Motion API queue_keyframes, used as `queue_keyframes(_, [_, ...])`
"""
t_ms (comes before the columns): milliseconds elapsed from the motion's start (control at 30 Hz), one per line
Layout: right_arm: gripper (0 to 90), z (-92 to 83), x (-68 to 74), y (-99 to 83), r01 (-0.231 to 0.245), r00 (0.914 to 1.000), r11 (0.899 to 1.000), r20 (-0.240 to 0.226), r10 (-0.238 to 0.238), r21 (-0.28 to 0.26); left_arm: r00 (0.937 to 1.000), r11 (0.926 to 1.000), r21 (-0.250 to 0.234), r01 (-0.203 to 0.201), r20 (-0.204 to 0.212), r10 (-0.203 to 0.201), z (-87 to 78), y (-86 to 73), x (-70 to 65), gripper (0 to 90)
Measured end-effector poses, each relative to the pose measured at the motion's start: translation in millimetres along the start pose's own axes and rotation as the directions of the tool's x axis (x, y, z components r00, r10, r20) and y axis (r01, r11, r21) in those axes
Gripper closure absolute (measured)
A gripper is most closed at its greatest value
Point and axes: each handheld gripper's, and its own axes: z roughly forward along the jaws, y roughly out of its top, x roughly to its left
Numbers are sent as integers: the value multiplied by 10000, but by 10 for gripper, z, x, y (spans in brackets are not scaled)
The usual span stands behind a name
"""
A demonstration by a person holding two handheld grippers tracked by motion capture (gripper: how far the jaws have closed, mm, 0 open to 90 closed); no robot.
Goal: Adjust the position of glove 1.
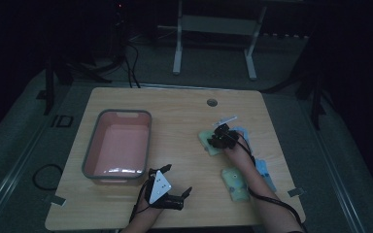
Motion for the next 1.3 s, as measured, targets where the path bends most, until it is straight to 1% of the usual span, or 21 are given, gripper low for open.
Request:
queue_keyframes(67, [768,3,17,2,-1,10000,10000,26,1,0,10000,10000,-14,-40,-14,40,0,0,-4,4])
queue_keyframes(100, [768,3,17,2,-1,10000,10000,26,1,0,10000,10000,-14,-40,-14,40,0,0,-4,5])
queue_keyframes(133, [806,9,31,5,-149,9999,9999,70,149,-32,10000,10000,-6,-69,-13,69,1,0,-7,4])
queue_keyframes(167, [823,7,35,10,-414,9991,9991,74,414,-16,10000,10000,-6,-59,-13,59,2,0,-8,4])
queue_keyframes(300, [853,-19,74,30,-755,9967,9971,283,755,-13,10000,10000,53,-25,0,25,8,3,-5,4])
queue_keyframes(400, [858,-94,129,50,-870,9957,9962,323,871,-38,10000,10000,18,-32,-3,32,4,2,-4,4])
queue_keyframes(467, [858,-190,188,69,-991,9945,9950,326,995,-133,10000,10000,17,-24,-14,24,4,2,-4,4])
queue_keyframes(533, [858,-277,237,76,-1421,9895,9894,235,1428,-309,10000,10000,24,-26,-9,27,5,2,-4,4])
queue_keyframes(567, [858,-326,272,77,-1534,9879,9873,155,1542,-420,10000,10000,32,-13,-13,14,6,3,-4,4])
queue_keyframes(633, [858,-419,370,74,-1707,9849,9840,196,1719,-513,10000,10000,19,-25,-19,25,6,2,-5,4])
queue_keyframes(667, [858,-468,421,71,-1679,9852,9840,256,1696,-604,10000,10000,16,-34,-28,34,6,2,-6,4])
queue_keyframes(767, [858,-629,575,56,-1836,9801,9785,596,1896,-938,9999,10000,17,-91,-51,91,6,2,-13,4])
queue_keyframes(800, [858,-672,620,52,-1885,9786,9767,634,1955,-1030,9999,9999,38,-122,-65,122,4,3,-15,4])
queue_keyframes(900, [859,-767,751,35,-1993,9764,9739,623,2068,-1091,9998,9999,44,-153,-93,153,3,3,-16,4])
queue_keyframes(933, [859,-767,751,35,-1993,9764,9739,623,2068,-1091,9998,9999,44,-153,-93,153,3,3,-16,4])
queue_keyframes(967, [858,-826,851,7,-2121,9741,9711,558,2190,-1094,9999,9999,24,-118,-93,119,3,2,-17,4])
queue_keyframes(1033, [858,-890,954,-24,-2138,9723,9691,697,2233,-1228,9999,9999,-15,-103,-104,102,-1,0,-16,4])
queue_keyframes(1067, [858,-911,989,-36,-2158,9716,9683,713,2258,-1258,9999,10000,-17,-94,-108,94,-2,0,-15,4])
queue_keyframes(1100, [858,-911,989,-36,-2158,9716,9683,713,2258,-1258,9999,10000,-17,-94,-108,94,-2,0,-15,4])
queue_keyframes(1200, [858,-945,1098,-84,-2263,9679,9651,810,2380,-1321,9999,10000,-32,-80,-117,79,-6,-1,-11,4])
queue_keyframes(1300, [858,-910,1185,-141,-2344,9648,9629,896,2473,-1334,9999,10000,-42,-25,-122,24,-8,-2,-7,4])
